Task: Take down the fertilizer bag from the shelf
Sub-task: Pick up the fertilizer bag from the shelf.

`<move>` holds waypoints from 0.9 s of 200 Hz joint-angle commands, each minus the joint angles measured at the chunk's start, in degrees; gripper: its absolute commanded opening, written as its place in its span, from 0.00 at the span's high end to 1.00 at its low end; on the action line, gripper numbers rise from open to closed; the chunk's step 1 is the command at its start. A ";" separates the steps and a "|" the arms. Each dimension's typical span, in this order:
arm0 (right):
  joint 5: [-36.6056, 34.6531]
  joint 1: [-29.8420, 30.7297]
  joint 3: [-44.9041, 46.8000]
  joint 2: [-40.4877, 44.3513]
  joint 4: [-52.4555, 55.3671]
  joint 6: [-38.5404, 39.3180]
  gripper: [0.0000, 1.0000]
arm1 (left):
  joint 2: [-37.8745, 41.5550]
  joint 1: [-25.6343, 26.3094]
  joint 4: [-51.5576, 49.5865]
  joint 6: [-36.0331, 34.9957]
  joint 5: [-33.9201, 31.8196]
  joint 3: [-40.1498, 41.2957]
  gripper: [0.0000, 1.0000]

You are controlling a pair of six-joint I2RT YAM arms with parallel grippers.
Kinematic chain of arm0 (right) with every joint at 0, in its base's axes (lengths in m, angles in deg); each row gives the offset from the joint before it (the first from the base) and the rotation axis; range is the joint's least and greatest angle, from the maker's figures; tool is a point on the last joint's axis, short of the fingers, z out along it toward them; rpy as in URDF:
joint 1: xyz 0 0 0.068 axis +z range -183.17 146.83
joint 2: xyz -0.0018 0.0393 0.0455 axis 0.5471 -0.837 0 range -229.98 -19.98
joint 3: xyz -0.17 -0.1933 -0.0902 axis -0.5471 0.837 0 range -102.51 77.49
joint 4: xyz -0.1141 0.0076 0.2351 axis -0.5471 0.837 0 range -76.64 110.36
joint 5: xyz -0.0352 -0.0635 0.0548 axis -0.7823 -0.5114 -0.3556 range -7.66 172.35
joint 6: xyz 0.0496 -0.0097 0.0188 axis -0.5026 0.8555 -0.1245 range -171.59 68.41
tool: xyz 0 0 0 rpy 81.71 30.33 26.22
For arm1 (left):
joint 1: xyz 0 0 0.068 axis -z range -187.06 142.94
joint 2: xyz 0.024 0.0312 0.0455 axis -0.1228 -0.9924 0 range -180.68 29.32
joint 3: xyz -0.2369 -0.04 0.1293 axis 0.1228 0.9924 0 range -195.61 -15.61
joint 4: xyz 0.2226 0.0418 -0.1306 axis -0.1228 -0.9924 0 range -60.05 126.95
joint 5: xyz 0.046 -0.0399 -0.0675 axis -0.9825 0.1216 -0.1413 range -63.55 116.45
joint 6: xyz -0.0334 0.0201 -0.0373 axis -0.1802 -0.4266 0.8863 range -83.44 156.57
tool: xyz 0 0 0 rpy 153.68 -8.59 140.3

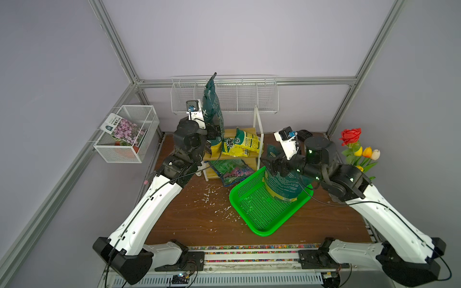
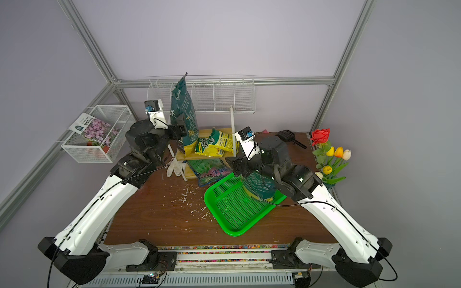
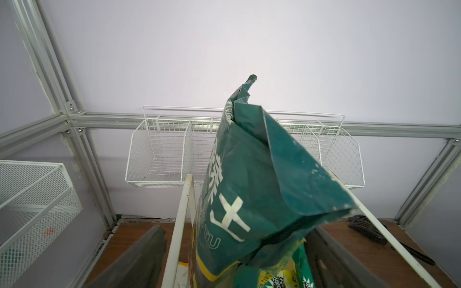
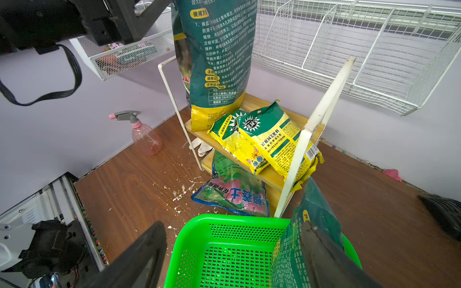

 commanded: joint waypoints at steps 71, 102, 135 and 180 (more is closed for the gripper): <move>-0.96 0.30 1.97 0.55 -1.19 0.89 0.12 | 2.80 -0.46 1.82 4.67 5.69 1.92 0.06; -1.48 0.31 2.15 1.02 -1.14 0.93 0.12 | 0.54 -0.47 1.50 1.63 2.09 0.80 0.16; -1.65 0.30 2.30 1.65 -0.94 0.99 0.11 | -2.10 -0.49 1.36 0.25 1.32 -0.44 0.30; -4.14 0.29 5.47 4.17 -4.56 -0.54 0.01 | -2.33 -0.58 2.35 0.14 1.30 -0.40 0.80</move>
